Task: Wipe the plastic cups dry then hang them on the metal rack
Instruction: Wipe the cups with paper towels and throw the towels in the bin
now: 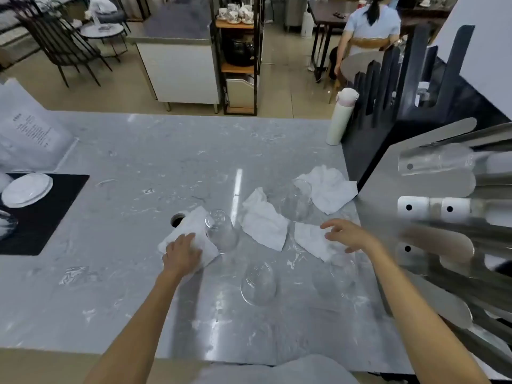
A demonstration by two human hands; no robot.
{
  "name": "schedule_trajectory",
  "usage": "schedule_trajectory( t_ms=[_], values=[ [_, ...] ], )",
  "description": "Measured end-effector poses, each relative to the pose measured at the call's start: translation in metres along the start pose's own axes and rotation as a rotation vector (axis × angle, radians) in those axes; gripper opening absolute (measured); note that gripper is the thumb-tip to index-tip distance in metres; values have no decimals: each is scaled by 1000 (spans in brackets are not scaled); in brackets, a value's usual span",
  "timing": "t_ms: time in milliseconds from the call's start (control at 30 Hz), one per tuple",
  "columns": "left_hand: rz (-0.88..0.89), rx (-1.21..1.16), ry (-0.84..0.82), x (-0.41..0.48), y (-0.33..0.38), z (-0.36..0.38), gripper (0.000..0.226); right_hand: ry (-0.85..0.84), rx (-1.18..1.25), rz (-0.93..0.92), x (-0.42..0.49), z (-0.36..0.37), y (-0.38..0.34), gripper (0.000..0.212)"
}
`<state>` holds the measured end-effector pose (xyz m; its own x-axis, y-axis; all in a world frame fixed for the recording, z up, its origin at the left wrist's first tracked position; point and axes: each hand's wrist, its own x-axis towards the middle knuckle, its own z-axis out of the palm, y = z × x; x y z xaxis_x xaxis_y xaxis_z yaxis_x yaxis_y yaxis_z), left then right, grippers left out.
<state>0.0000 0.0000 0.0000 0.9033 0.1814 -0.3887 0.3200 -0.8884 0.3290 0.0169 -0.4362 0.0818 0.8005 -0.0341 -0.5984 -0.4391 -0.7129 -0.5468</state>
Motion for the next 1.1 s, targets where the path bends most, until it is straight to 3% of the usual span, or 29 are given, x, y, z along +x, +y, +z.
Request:
schedule_trajectory(
  t_ms=[167, 300, 367, 433, 500, 567, 633, 700, 800, 867, 967, 1033, 1100],
  values=[
    [-63, 34, 173, -3, -5, 12, 43, -17, -317, 18, 18, 17, 19, 47],
    [-87, 37, 267, -1, -11, 16, 37, 166, -221, -15, 24, 29, 26, 27],
    [-122, -178, 287, -2, -16, 12, 27, 227, -191, -51, 25, 28, 29, 20],
    [-156, -648, 301, -11, -14, -2, 25, 286, -14, -94, 23, 22, 27, 15],
    [-199, -948, 467, -22, -11, -26, 24, 342, 244, -96, 17, 11, 23, 10],
    [-227, -1087, 621, -41, 0, -57, 22, 406, 418, -118, 12, -5, 15, 11],
    [-98, -1135, 661, -68, 27, -92, 20, 508, 480, -163, 13, -26, 6, 14],
    [104, -1018, 554, -88, 66, -119, 25, 605, 453, -238, 24, -47, -5, 15],
    [278, -740, 368, -81, 124, -117, 16, 680, 377, -276, 63, -65, -28, 20],
    [275, -526, 222, -61, 160, -93, 13, 683, 264, -230, 97, -64, -43, 25],
    [189, -241, -59, -30, 201, -35, 33, 506, -8, -148, 143, -48, -43, 31],
    [166, -152, -140, -14, 210, 0, 35, 398, -166, -105, 159, -28, -30, 29],
    [159, -113, -160, 1, 209, 25, 41, 412, -240, -106, 163, -7, -14, 31]
  ],
)
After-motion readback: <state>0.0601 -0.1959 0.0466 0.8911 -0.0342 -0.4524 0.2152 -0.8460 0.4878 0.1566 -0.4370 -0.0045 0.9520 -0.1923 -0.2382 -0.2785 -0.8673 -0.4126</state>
